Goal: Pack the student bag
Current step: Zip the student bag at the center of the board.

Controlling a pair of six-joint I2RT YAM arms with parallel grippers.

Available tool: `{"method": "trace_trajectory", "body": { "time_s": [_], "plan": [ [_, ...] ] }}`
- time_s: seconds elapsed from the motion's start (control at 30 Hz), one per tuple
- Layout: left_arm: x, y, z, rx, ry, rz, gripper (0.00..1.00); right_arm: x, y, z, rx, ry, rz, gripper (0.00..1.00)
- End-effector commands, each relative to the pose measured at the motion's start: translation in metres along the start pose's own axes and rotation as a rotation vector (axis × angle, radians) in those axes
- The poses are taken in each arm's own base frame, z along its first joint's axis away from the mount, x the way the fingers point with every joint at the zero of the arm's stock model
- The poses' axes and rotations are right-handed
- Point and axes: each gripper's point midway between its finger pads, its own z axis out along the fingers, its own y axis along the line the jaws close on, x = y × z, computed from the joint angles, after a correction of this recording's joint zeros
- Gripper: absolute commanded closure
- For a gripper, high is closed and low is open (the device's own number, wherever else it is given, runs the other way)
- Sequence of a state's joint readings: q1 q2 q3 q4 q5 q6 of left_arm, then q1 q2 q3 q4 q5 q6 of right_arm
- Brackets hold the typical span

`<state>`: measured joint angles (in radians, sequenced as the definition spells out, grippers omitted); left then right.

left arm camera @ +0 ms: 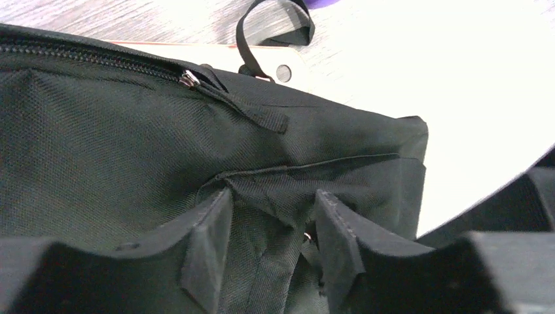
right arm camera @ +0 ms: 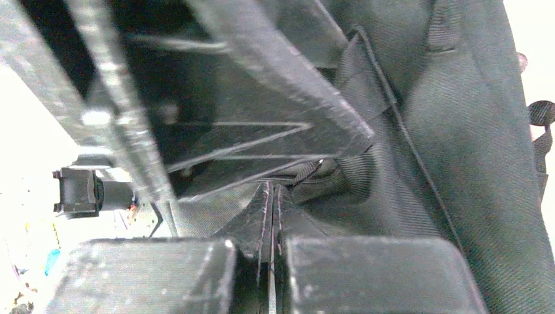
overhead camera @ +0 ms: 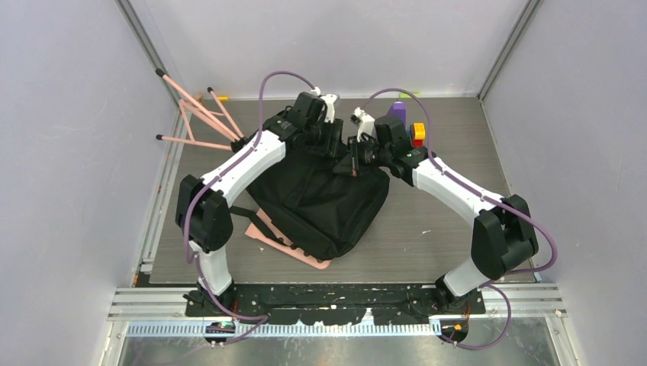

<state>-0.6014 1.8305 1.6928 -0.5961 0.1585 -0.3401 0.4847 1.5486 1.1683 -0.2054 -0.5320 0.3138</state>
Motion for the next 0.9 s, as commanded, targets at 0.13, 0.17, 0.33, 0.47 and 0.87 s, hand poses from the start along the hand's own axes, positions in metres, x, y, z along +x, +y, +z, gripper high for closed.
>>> {"method": "trace_trajectory", "body": {
  "time_s": [0.13,0.17,0.33,0.47,0.87],
  "plan": [
    [0.007,-0.001,0.015,0.006,0.050,0.007,0.74,-0.006,0.026,-0.005,-0.047,-0.088,0.028,0.99],
    [0.007,-0.002,0.016,0.006,0.048,0.007,0.80,-0.005,0.031,-0.004,-0.056,-0.093,0.035,0.99],
    [-0.004,-0.005,0.011,0.005,-0.016,0.008,1.00,0.010,0.043,0.001,-0.080,-0.103,0.068,0.99],
    [-0.020,-0.009,0.003,0.009,-0.080,0.002,1.00,0.024,0.057,0.005,-0.112,-0.102,0.095,0.99],
    [-0.059,-0.010,-0.007,0.009,-0.188,-0.012,1.00,0.056,0.123,0.008,-0.197,-0.069,0.083,0.99]
  ]
}}
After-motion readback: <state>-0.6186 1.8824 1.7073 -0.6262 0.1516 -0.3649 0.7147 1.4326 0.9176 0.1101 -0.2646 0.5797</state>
